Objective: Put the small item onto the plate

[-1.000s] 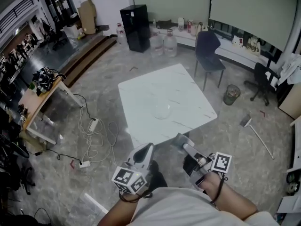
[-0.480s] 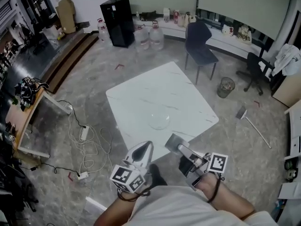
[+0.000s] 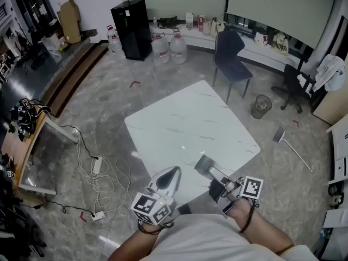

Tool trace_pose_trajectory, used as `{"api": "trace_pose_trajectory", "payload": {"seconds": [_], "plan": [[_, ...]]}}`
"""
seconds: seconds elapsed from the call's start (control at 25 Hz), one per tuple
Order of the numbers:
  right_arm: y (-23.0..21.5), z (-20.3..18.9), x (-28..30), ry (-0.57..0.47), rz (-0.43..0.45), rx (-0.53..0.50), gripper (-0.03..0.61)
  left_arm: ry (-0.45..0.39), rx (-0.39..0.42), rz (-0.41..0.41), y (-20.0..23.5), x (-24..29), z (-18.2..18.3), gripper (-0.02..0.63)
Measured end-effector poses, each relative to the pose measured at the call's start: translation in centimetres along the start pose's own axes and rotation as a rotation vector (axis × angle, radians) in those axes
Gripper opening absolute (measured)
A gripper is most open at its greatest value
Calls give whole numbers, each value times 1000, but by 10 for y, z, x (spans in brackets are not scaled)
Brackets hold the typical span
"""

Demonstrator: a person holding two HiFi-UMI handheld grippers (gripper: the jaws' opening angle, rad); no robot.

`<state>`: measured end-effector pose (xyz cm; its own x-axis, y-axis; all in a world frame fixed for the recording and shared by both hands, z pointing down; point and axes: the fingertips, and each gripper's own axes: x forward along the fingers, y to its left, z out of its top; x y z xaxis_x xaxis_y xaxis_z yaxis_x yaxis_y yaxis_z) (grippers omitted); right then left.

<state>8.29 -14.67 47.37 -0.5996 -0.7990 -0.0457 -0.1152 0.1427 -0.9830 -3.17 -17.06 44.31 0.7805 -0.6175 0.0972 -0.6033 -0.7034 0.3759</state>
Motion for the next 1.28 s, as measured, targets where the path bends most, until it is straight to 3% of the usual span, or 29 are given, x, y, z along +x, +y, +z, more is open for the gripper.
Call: {"api": "trace_pose_trajectory", "payload": {"seconds": [0.24,0.64,0.88,1.28], "plan": [[-22,3,37,-8,-25,-11,80,15,7,-29,39,6,3,5],[-81,39,66,8,-108,20,80,23,-4,-2,74,31,9,5],[-124,52,89,98,-135,41,80,19,21,71,98,45,12,5],[-224,78,121,243,-230,101,80,31,-20,193,126,82,-8,5]]}}
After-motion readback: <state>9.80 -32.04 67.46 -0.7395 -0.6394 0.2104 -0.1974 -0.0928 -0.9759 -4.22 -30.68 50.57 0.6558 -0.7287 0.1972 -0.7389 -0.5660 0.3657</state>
